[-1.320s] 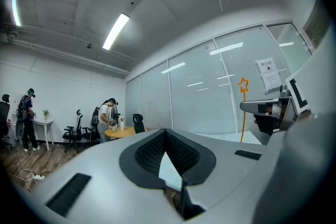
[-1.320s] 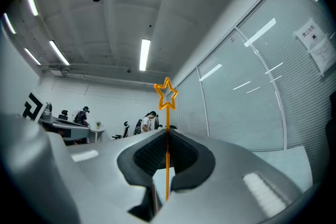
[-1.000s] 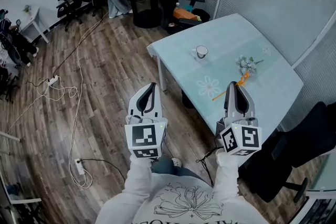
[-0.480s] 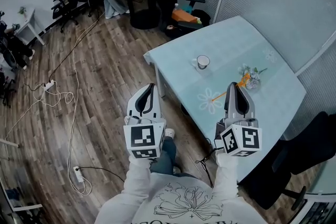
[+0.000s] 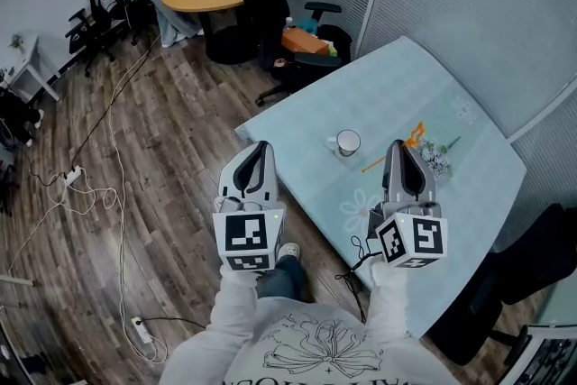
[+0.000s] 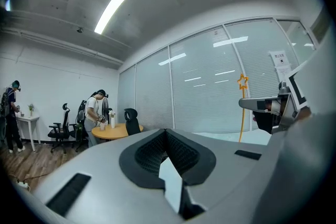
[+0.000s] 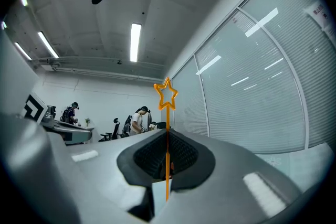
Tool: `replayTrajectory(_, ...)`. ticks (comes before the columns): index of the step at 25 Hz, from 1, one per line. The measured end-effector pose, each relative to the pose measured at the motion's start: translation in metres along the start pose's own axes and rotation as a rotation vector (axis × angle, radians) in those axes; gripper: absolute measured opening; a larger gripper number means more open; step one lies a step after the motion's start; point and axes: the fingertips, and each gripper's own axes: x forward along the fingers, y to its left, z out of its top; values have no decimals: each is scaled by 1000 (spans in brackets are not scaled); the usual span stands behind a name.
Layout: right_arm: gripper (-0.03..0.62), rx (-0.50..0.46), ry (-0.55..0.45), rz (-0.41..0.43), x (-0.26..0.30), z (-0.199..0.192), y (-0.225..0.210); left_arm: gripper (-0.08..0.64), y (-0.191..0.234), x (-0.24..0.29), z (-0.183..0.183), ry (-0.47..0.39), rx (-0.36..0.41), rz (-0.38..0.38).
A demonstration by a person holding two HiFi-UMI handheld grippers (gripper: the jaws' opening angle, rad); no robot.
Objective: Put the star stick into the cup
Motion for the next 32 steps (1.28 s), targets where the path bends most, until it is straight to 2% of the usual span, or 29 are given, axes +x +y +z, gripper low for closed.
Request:
replayTrajectory(12, 15, 6, 69, -69, 100, -47, -29, 6, 24, 118, -18, 59, -1, -92)
replayTrajectory(20, 15, 14, 129, -86, 127, -83, -43, 6, 21, 157, -47, 117, -20, -136)
replayTrajectory(32, 15, 71, 229, -63, 156, -142, -68, 6, 1, 194, -95, 208, -25, -168)
